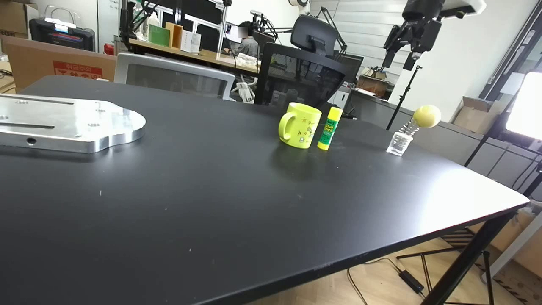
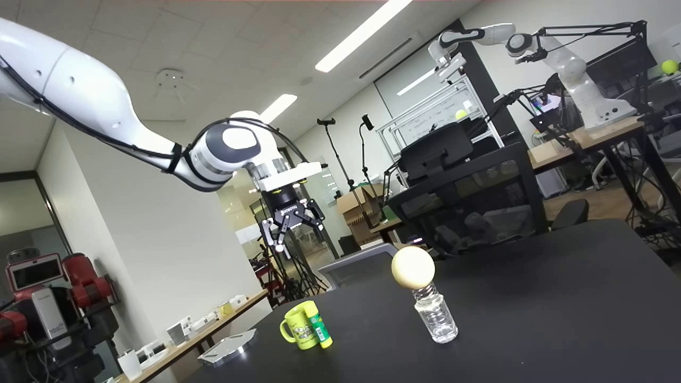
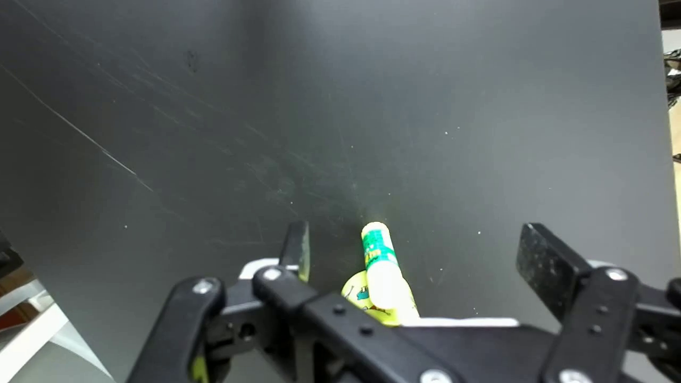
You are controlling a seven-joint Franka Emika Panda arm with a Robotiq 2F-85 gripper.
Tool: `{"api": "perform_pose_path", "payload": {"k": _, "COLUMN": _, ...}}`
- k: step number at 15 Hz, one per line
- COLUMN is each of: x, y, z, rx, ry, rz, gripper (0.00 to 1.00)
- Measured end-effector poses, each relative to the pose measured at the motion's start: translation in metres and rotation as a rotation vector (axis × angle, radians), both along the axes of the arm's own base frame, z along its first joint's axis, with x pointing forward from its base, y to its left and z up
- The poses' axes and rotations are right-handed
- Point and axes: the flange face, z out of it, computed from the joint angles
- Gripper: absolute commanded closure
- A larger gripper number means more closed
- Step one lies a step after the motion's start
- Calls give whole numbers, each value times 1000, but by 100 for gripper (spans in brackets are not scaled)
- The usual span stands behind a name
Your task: Put the glue stick inside the yellow mug
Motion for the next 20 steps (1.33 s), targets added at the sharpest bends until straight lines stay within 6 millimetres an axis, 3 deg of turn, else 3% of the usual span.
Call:
{"api": "perform_pose_path", "payload": {"k": 10, "x": 17, "y": 69, "z": -38, "rx": 41, "ry": -16, "rz": 187, "gripper": 0}}
{"api": "perform_pose_path", "payload": {"k": 20, "x": 18, "y": 75, "z": -51, "rx": 25, "ry": -10, "rz": 216, "gripper": 0}}
